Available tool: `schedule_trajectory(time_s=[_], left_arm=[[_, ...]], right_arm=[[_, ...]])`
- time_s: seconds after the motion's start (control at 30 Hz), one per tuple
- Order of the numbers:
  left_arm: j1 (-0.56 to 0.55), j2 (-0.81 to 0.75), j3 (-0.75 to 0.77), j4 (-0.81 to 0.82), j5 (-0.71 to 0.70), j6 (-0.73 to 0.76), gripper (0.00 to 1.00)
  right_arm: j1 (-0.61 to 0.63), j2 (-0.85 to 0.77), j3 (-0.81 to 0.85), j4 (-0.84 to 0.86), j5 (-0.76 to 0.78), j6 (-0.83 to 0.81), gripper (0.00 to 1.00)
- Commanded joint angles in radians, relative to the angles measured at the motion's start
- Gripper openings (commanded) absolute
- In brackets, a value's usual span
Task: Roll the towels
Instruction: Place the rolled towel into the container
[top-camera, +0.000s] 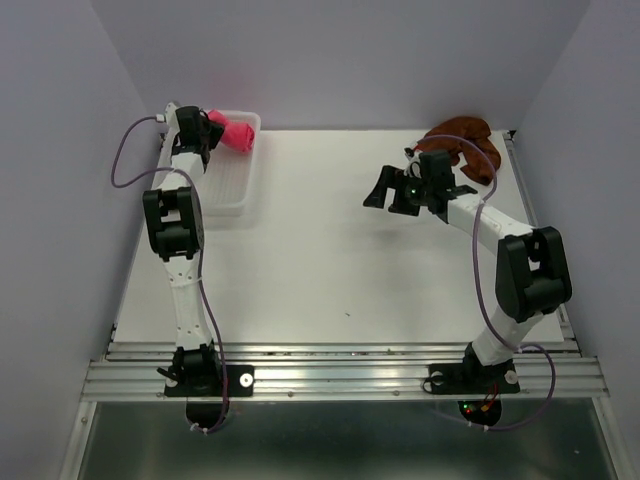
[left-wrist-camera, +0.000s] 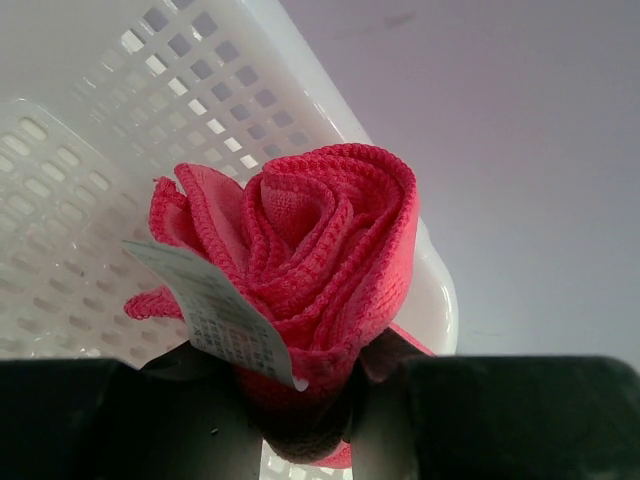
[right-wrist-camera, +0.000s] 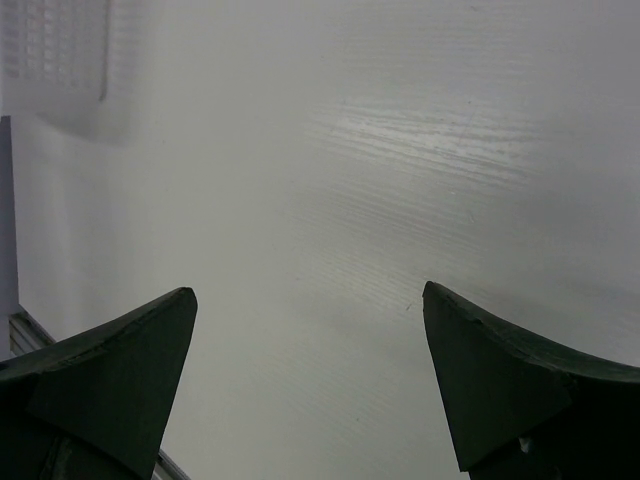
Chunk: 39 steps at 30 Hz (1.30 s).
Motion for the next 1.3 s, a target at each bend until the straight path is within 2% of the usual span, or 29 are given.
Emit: schedule_trajectory(time_s=[0.0,0.07,0.1,0.13,0.2,0.23,0.27,0.4,0.43,0.53,0.9,1.0,1.1,1.13,1.27], left_arm=[[0.005,0.012,0.054,0.040,-0.048,-0.018,0.00],[0.008,0.010,0.044,0.026,-0.066,-0.029,0.00],[0.008,0.010,0.043,0.019,-0.068,-0.035,0.03],[0.008,0.010,0.043,0.002,-0.091,-0.039,0.14],[0.008,0.018,0.061,-0.041,-0.122,-0.042,0.23],[0.008,0.022,0.072,-0.059,-0.128,-0.042,0.35],[0.008,0.025,0.078,-0.067,-0.128,-0.042,0.36],[0.008,0.024,0.084,-0.107,-0.155,-0.044,0.55],[0.008,0.024,0.081,-0.110,-0.155,-0.044,0.65],[0.008,0.021,0.093,-0.149,-0.157,-0.032,0.82],[0.010,-0.063,0.078,-0.227,-0.131,-0.004,0.88],[0.010,-0.091,0.074,-0.245,-0.128,0.007,0.93],[0.010,-0.108,0.087,-0.257,-0.109,0.024,0.94],[0.011,-0.111,0.090,-0.261,-0.111,0.025,0.99],[0.011,-0.125,0.115,-0.280,-0.114,0.030,0.99]], right_arm=[[-0.005,0.028,0.070,-0.046,-0.012,-0.029,1.00],[-0.005,0.024,0.074,-0.051,-0.003,-0.032,1.00],[-0.005,0.022,0.073,-0.052,0.004,-0.037,1.00],[-0.005,0.022,0.073,-0.052,0.010,-0.038,1.00],[-0.005,0.028,0.073,-0.052,0.007,-0.040,1.00],[-0.005,0.031,0.073,-0.052,0.004,-0.038,1.00],[-0.005,0.034,0.074,-0.052,0.002,-0.038,1.00],[-0.005,0.039,0.086,-0.055,-0.003,-0.044,1.00],[-0.005,0.041,0.096,-0.072,-0.003,-0.052,1.00],[-0.005,0.051,0.137,-0.114,0.013,-0.076,1.00],[-0.005,0.028,0.153,-0.123,-0.001,-0.093,1.00],[-0.005,0.024,0.151,-0.123,-0.010,-0.096,1.00],[-0.005,0.025,0.154,-0.129,-0.015,-0.101,1.00],[-0.005,0.025,0.157,-0.138,-0.013,-0.104,1.00],[-0.005,0.027,0.168,-0.152,-0.026,-0.112,1.00]])
